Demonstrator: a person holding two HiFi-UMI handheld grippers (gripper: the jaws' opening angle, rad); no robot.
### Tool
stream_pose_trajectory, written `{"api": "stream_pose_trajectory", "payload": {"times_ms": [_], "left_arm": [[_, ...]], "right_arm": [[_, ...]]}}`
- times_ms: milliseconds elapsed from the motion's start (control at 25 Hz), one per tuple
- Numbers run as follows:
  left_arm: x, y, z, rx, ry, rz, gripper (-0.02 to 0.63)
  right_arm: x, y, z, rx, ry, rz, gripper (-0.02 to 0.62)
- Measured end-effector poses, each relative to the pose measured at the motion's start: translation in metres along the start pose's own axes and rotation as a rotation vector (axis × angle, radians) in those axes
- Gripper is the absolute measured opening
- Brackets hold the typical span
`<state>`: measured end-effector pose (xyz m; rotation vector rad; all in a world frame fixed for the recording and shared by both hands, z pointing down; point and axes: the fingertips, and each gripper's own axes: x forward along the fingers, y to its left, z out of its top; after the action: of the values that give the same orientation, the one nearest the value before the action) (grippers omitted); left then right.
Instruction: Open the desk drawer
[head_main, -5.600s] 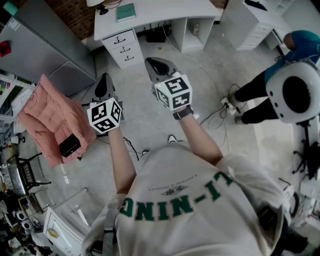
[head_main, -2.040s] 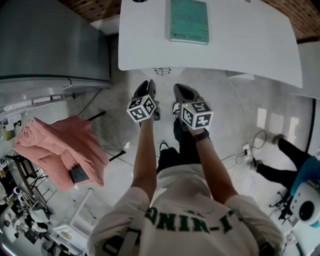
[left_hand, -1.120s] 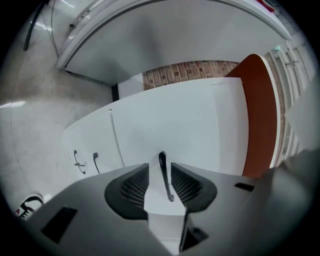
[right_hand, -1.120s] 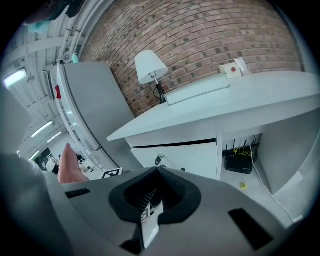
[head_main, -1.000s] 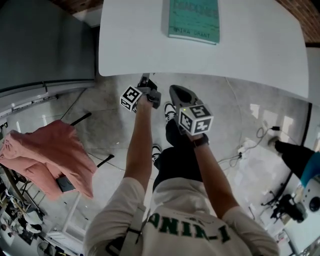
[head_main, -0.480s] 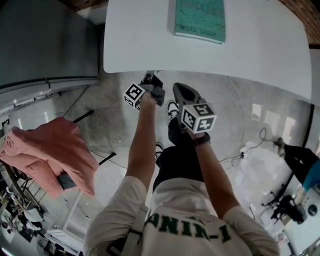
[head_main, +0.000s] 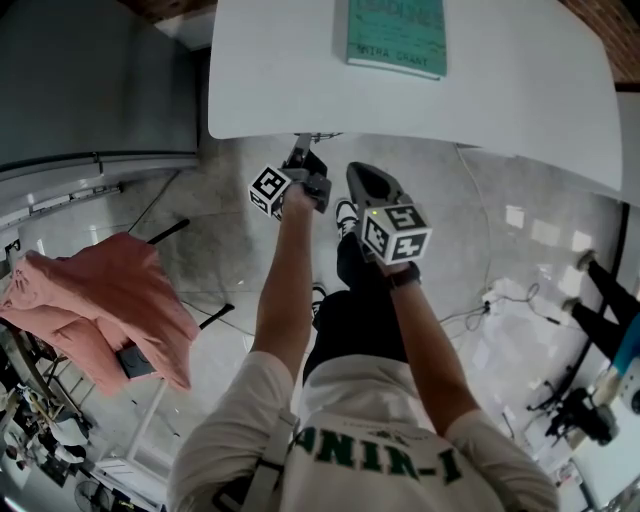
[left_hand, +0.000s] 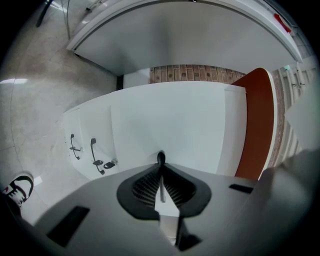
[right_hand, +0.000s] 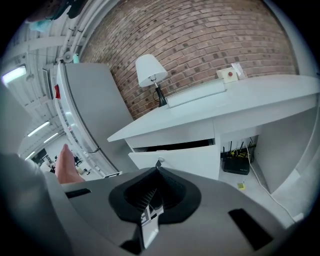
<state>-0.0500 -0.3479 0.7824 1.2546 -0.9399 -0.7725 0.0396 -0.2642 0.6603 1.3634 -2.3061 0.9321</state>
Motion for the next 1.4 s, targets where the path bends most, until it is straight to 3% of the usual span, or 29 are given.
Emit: {"api": "stream_pose_trajectory", "payload": {"times_ms": [800,1040,1400], "left_arm": [[-0.049,0.011,-0.024,-0.033,-0.005,0.039,0.02],[-0.061,0.016,-0.028,-0.042,-0.015,0.055,0.02],[-0.08,0.022,-0.039,-0.047,-0.011,0.063,0.02]], "right_arm": [[-0.02,0.006,-0.015,0.024,-0.005,-0.005,0.002],[-0.027,0.003,-0.018,0.096,-0.014,-0.001,0.002],[-0.037,0.0,-0.019,0.101,-0.026,-0.016,0.002]]}}
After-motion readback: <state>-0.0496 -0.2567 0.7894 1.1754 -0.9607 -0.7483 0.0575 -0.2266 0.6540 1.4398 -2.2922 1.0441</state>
